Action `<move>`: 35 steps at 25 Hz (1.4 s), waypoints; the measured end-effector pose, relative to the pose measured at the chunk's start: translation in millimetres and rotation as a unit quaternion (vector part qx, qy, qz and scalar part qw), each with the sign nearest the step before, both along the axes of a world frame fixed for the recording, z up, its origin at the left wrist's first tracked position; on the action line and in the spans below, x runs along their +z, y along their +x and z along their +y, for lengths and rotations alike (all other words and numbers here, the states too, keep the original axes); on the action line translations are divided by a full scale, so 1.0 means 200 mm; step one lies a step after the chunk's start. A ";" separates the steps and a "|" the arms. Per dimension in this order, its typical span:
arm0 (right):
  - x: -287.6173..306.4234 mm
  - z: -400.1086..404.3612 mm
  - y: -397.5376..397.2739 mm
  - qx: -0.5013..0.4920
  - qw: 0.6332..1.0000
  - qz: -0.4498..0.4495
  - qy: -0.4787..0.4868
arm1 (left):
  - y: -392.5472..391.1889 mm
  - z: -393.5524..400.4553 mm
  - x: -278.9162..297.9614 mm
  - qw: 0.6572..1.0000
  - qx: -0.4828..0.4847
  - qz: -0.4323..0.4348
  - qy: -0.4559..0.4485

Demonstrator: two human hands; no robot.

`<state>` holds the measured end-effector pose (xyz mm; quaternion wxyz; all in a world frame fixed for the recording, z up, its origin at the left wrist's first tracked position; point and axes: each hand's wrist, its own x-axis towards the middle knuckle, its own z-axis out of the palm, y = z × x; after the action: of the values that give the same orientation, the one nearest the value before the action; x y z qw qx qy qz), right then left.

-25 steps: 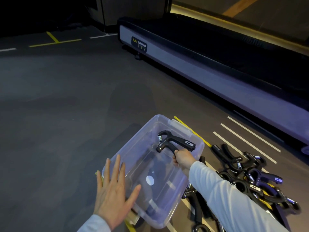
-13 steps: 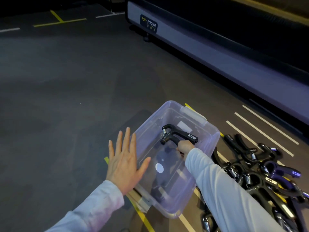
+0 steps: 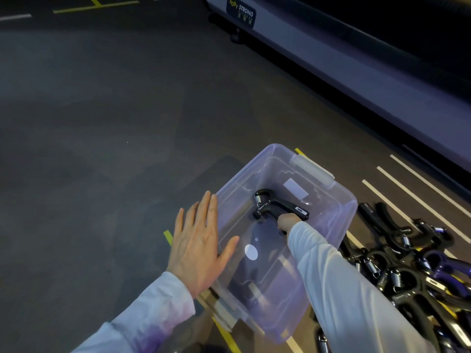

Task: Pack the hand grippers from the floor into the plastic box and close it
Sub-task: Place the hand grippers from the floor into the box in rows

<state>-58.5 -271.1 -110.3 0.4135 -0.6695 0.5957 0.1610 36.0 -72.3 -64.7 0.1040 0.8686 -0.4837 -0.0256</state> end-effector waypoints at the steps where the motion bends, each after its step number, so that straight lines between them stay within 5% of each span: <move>1: -0.03 0.00 -0.01 0.051 0.997 0.038 -0.038 | 0.00 0.00 0.00 1.000 -0.002 0.004 -0.003; 9: -0.11 0.06 0.04 0.193 0.939 0.186 -0.217 | 0.01 0.01 -0.02 0.999 -0.009 0.029 -0.033; 13: -0.03 0.08 0.07 0.239 0.919 0.176 -0.260 | 0.01 0.01 -0.02 0.999 -0.012 0.024 -0.037; 17: 0.22 0.08 -0.07 0.249 0.922 -0.007 -0.296 | 0.02 0.00 -0.02 0.999 -0.009 0.020 -0.031; 20: 0.45 0.14 -0.41 0.243 0.879 -0.175 -0.372 | 0.01 0.00 -0.01 1.000 -0.004 0.018 -0.019; 22: 0.57 0.21 -0.67 0.211 0.865 -0.209 -0.405 | 0.01 0.00 0.01 1.000 -0.003 0.024 -0.013; 26: 0.51 0.33 -1.16 0.083 0.915 -0.108 -0.380 | 0.00 0.02 0.04 0.999 -0.003 0.035 -0.012; 30: 0.27 0.45 -1.46 0.031 0.968 0.032 -0.245 | -0.03 0.06 0.10 0.999 0.000 0.050 -0.018; 35: 0.11 0.54 -1.48 -0.009 0.972 0.157 -0.172 | -0.09 0.10 0.15 0.998 -0.027 0.042 -0.023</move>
<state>-354.1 -162.2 -89.3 0.1947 -0.6918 0.6777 0.1557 18.0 -52.8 -34.1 0.1437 0.8507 -0.5028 -0.0535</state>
